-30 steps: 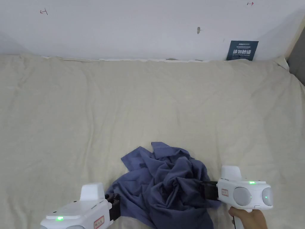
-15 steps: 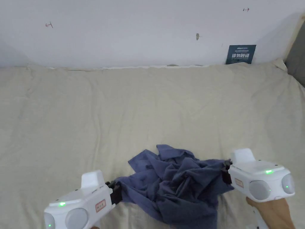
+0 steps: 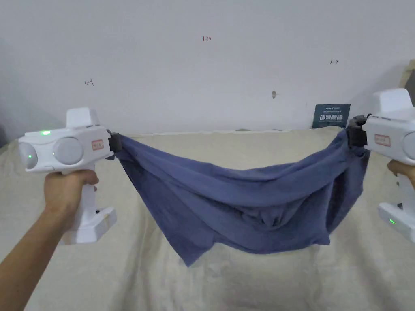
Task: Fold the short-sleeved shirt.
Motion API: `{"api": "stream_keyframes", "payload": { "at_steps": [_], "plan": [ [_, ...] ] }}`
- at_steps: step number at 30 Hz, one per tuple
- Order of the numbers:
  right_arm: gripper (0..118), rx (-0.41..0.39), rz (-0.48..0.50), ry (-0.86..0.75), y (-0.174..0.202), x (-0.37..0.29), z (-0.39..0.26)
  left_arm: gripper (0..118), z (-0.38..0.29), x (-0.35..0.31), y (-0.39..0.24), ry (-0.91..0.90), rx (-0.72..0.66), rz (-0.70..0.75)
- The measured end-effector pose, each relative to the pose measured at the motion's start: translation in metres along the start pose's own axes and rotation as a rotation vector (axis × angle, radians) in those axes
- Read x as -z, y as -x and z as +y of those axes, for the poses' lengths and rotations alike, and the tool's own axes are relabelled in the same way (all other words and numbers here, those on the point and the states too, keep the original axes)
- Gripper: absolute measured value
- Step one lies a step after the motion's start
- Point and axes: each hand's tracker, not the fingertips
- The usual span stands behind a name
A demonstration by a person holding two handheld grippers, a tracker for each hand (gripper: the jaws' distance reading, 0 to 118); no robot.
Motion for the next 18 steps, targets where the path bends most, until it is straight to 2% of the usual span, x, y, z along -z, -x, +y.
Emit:
{"api": "stream_keyframes", "payload": {
  "at_steps": [2,7,12,18],
  "plan": [
    [11,-0.002,-0.027,-0.028,-0.016,0.02,0.022,3,0.032,0.007,0.001,-0.046,0.014,0.038],
    [11,0.119,-0.035,-0.088,-0.04,0.045,0.06,3,0.095,0.028,0.002,-0.138,0.013,0.129],
    [11,0.21,0.0,-0.107,-0.042,0.07,0.058,3,0.111,0.055,0.009,-0.171,0.024,0.199],
    [11,0.184,0.04,-0.06,-0.009,0.105,0.022,3,0.073,0.085,0.025,-0.14,0.011,0.244]
  ]
}}
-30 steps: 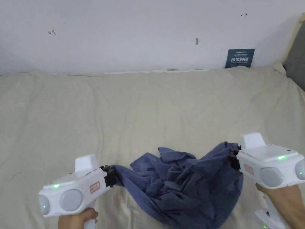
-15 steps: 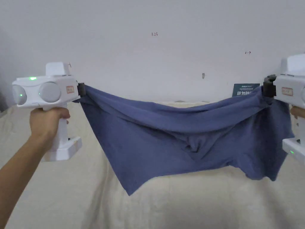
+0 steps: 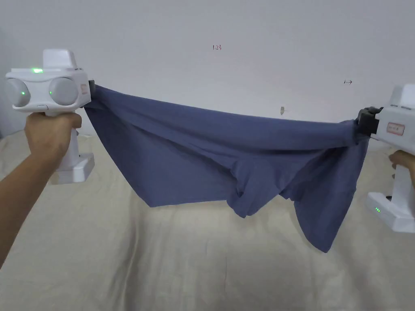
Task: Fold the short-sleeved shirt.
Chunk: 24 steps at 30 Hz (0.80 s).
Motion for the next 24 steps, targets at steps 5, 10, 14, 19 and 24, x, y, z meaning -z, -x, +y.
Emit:
{"api": "stream_keyframes", "payload": {
  "at_steps": [5,10,14,19,24],
  "plan": [
    [11,-0.018,0.014,0.103,0.02,0.019,-0.059,3,-0.065,0.011,0.016,0.087,0.035,0.015],
    [11,0.0,0.022,0.237,0.031,0.02,-0.136,3,-0.154,-0.002,0.04,0.232,0.048,0.027],
    [11,0.022,0.032,0.31,0.036,0.0,-0.195,3,-0.226,-0.029,0.062,0.362,0.054,0.029],
    [11,0.062,0.028,0.408,0.031,-0.042,-0.265,3,-0.309,-0.086,0.087,0.502,0.051,0.018],
    [11,0.141,0.009,0.477,0.023,-0.096,-0.318,3,-0.371,-0.137,0.113,0.584,0.026,0.016]
  ]
}}
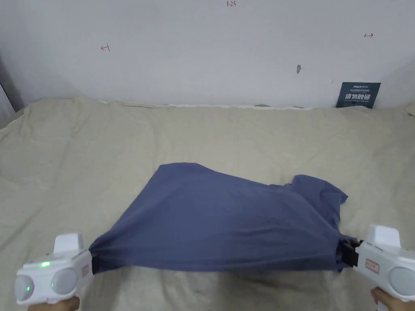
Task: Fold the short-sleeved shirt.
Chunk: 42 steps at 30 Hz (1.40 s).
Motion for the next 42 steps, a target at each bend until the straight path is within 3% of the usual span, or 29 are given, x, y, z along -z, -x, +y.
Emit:
{"api": "stream_keyframes", "payload": {
  "at_steps": [5,12,16,17,18,20,22,23,24,31,36,38,39,40,41,42],
  "plan": [
    [11,0.057,-0.041,0.066,-0.011,-0.033,-0.054,3,-0.063,-0.03,0.024,0.074,-0.038,-0.005],
    [12,-0.049,-0.085,0.19,-0.011,-0.058,-0.121,3,-0.108,-0.051,0.043,0.174,-0.001,0.014],
    [13,-0.031,-0.08,0.221,-0.014,-0.051,-0.137,4,-0.111,-0.045,0.044,0.207,-0.038,0.004],
    [16,-0.021,-0.077,0.217,-0.015,-0.052,-0.137,10,-0.111,-0.047,0.042,0.2,-0.045,0.006],
    [22,-0.016,-0.08,0.21,-0.015,-0.055,-0.134,23,-0.109,-0.047,0.042,0.2,-0.047,0.004],
    [45,-0.017,-0.091,0.201,-0.023,-0.05,-0.128,79,-0.099,-0.052,0.042,0.201,-0.057,0.014],
    [90,-0.018,-0.082,0.116,-0.024,-0.062,-0.109,113,-0.083,-0.067,0.038,0.153,-0.086,-0.022],
    [105,-0.019,-0.081,0.081,-0.01,-0.081,-0.098,114,-0.074,-0.075,0.036,0.105,-0.105,-0.042],
    [111,-0.016,-0.079,0.018,-0.004,-0.094,-0.086,113,-0.061,-0.086,0.032,0.042,-0.125,-0.059],
    [111,-0.105,-0.069,-0.379,0.041,-0.179,-0.011,113,0.012,-0.169,-0.022,-0.388,-0.057,-0.16],
    [107,-0.171,-0.106,-0.547,0.066,-0.21,0.011,111,0.037,-0.208,-0.059,-0.616,-0.036,-0.184],
    [89,-0.195,-0.131,-0.589,0.074,-0.216,0.012,86,0.041,-0.212,-0.069,-0.675,-0.042,-0.202],
    [75,-0.197,-0.143,-0.591,0.076,-0.216,0.013,63,0.042,-0.215,-0.074,-0.669,-0.043,-0.209],
    [43,-0.204,-0.146,-0.591,0.077,-0.217,0.014,21,0.044,-0.215,-0.077,-0.669,-0.043,-0.222],
    [12,-0.212,-0.146,-0.596,0.079,-0.217,0.014,1,0.047,-0.213,-0.081,-0.667,-0.043,-0.231],
    [2,-0.213,-0.146,-0.604,0.079,-0.215,0.014,1,0.048,-0.212,-0.083,-0.672,-0.04,-0.246]
  ]
}}
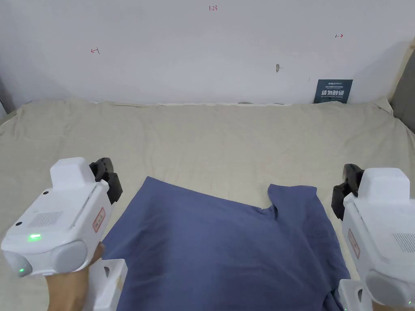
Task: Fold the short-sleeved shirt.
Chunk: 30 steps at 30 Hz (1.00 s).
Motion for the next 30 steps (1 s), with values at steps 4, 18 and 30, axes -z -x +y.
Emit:
{"api": "stream_keyframes", "payload": {
  "at_steps": [4,18,30],
  "plan": [
    [1,0.0,-0.001,-0.012,-0.002,0.003,0.001,0,-0.003,0.015,-0.01,0.045,0.025,-0.043],
    [1,0.01,-0.024,0.033,-0.012,0.064,-0.006,0,-0.02,0.207,-0.01,0.459,0.089,-0.177],
    [1,-0.031,-0.092,0.132,-0.022,0.145,-0.035,110,-0.11,0.369,0.006,0.825,0.115,-0.151]
  ]
}}
